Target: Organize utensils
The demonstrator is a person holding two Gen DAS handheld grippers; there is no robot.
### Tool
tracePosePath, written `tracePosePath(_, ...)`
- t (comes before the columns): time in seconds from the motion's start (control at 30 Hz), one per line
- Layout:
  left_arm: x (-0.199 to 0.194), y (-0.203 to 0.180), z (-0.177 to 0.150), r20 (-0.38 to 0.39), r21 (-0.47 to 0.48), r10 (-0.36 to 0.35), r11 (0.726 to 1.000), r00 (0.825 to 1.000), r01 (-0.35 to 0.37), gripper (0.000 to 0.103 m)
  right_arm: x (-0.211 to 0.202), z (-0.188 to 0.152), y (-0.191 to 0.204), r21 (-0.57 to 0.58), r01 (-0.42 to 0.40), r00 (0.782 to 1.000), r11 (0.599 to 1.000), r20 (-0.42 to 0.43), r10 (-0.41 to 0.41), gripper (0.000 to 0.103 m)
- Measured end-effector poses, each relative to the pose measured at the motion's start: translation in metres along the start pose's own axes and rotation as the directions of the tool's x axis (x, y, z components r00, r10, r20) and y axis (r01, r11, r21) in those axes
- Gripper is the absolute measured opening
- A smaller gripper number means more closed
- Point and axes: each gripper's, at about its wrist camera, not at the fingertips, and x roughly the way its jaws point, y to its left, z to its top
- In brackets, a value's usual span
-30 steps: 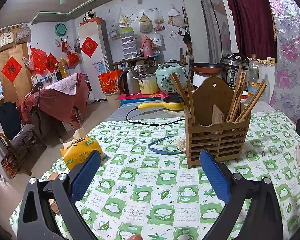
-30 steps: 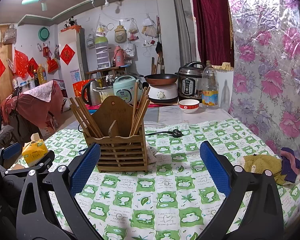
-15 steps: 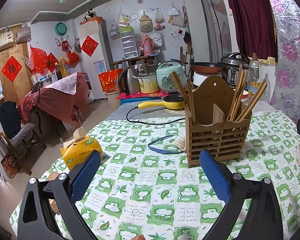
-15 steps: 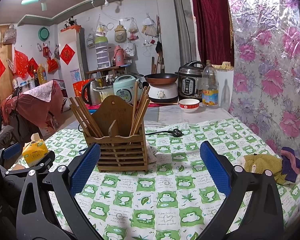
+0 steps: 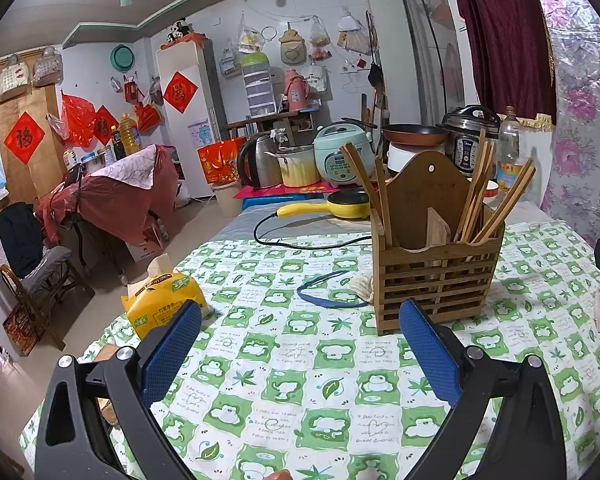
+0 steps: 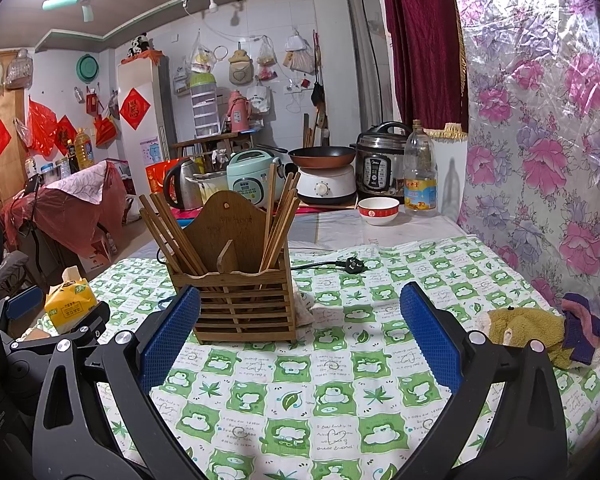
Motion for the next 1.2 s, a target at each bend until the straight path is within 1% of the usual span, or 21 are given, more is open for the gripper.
tracePosePath(0.63,-0.0006,-0.001,0.0003,0.002,0.002,0.0,1.0,1.0,0.0,0.097,-0.0004,-0.0005,0.0003,-0.001,-0.001,1.0,1.0,-0.002,0.001,0.097)
tracePosePath(0.77,-0.0011,0.0007,-0.0005,0.002,0.003,-0.015,1.0,1.0,0.015,0.097,-0.0006,-0.0004,0.0,0.0,-0.001,1.0,1.0,0.0,0.001,0.097)
tracePosePath(0.9,-0.0021,0.0017,-0.0021,-0.002,0.005,-0.048,0.999,0.999,0.048,0.097,-0.0006,-0.0008,0.0005,-0.001,0.0,1.0,1.0,0.0,0.0,0.097)
tracePosePath(1.0,-0.0067,-0.0024,-0.0029,0.017,0.016,-0.033,0.999,0.999,0.033,0.097,-0.0005,-0.0006,0.0003,-0.001,0.0,1.0,1.0,0.0,0.0,0.097)
tracePosePath(1.2,-0.0072,-0.0024,-0.0034,0.013,0.019,-0.033,0.999,0.999,0.033,0.097,-0.0004,-0.0002,-0.0004,0.0,0.0,1.0,1.0,0.0,0.0,0.097)
